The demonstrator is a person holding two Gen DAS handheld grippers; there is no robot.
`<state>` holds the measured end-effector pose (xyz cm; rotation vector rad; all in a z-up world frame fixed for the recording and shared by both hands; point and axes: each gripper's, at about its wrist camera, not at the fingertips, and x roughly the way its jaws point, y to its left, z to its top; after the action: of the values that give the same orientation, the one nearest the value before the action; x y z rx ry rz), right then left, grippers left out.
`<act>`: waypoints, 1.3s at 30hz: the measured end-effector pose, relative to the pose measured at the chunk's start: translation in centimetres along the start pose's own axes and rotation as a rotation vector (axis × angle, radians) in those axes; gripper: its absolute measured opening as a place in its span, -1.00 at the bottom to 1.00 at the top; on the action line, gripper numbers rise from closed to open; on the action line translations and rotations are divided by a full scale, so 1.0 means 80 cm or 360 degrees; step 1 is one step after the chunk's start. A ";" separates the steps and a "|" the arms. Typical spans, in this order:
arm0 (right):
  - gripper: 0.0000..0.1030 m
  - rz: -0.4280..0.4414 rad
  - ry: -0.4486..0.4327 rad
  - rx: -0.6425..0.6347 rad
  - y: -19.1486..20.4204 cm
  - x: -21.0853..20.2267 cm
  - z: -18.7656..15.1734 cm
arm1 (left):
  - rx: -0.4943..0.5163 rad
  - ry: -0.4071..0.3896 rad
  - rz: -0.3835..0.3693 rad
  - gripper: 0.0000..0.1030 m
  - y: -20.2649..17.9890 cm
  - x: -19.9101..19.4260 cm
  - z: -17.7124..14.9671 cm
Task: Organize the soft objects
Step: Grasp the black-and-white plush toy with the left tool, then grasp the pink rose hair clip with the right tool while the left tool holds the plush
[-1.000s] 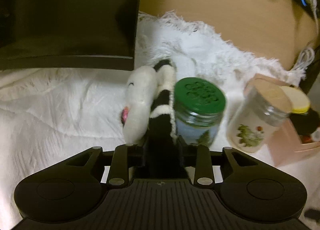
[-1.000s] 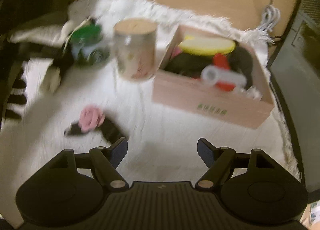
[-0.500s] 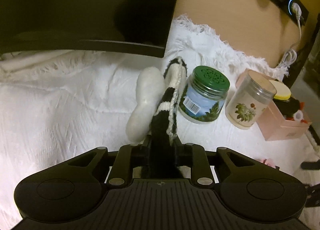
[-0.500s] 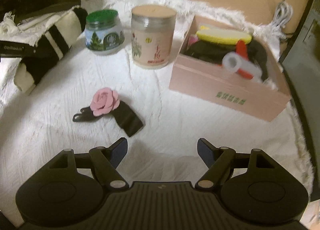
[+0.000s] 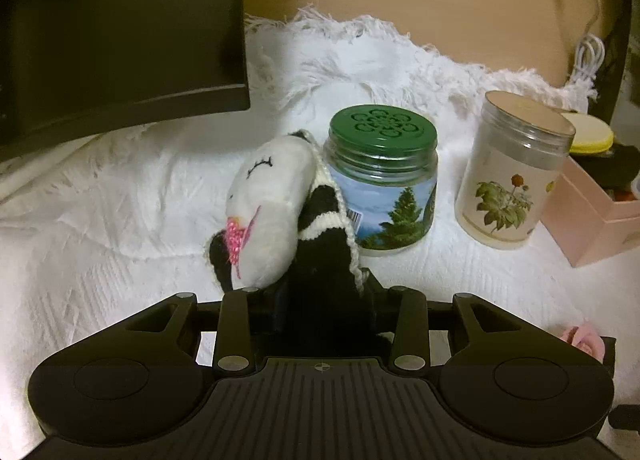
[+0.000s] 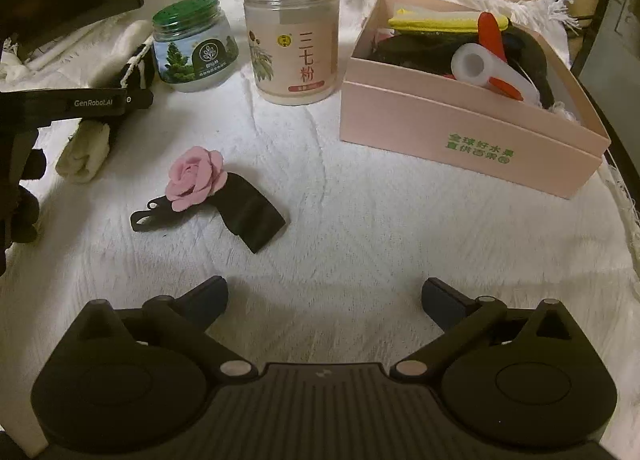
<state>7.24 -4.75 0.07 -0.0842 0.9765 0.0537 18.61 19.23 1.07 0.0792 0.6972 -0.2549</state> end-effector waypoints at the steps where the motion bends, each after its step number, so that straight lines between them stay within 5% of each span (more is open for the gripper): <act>1: 1.00 0.0001 -0.0007 0.0000 -0.001 0.000 0.000 | -0.0008 -0.0010 -0.0008 -0.18 0.001 -0.001 -0.002; 10: 1.00 -0.0003 -0.0052 -0.0001 -0.001 -0.001 -0.005 | -0.0121 -0.0060 -0.0078 -0.22 0.008 -0.022 -0.009; 13: 1.00 -0.0001 -0.0056 -0.0003 0.000 -0.002 -0.005 | -0.0178 -0.0264 -0.0064 -0.22 0.016 -0.065 -0.011; 15: 1.00 -0.0002 -0.0058 -0.0001 0.000 -0.002 -0.005 | -0.0231 -0.0467 0.0035 -0.24 0.019 -0.095 -0.009; 17: 1.00 -0.0004 -0.0063 0.0002 0.000 -0.002 -0.005 | -0.0259 -0.0526 0.0128 -0.24 0.020 -0.101 0.002; 23: 1.00 -0.0003 -0.0062 -0.0001 0.000 -0.002 -0.005 | -0.0209 -0.0102 0.0024 -0.21 0.026 -0.022 0.025; 39: 1.00 -0.0001 -0.0073 0.0000 0.003 -0.002 -0.006 | -0.0009 -0.0030 0.0141 0.18 -0.013 0.001 0.026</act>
<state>6.75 -4.57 -0.04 -0.0826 0.9304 0.0550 19.69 17.87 2.65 0.1017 0.6738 -0.1683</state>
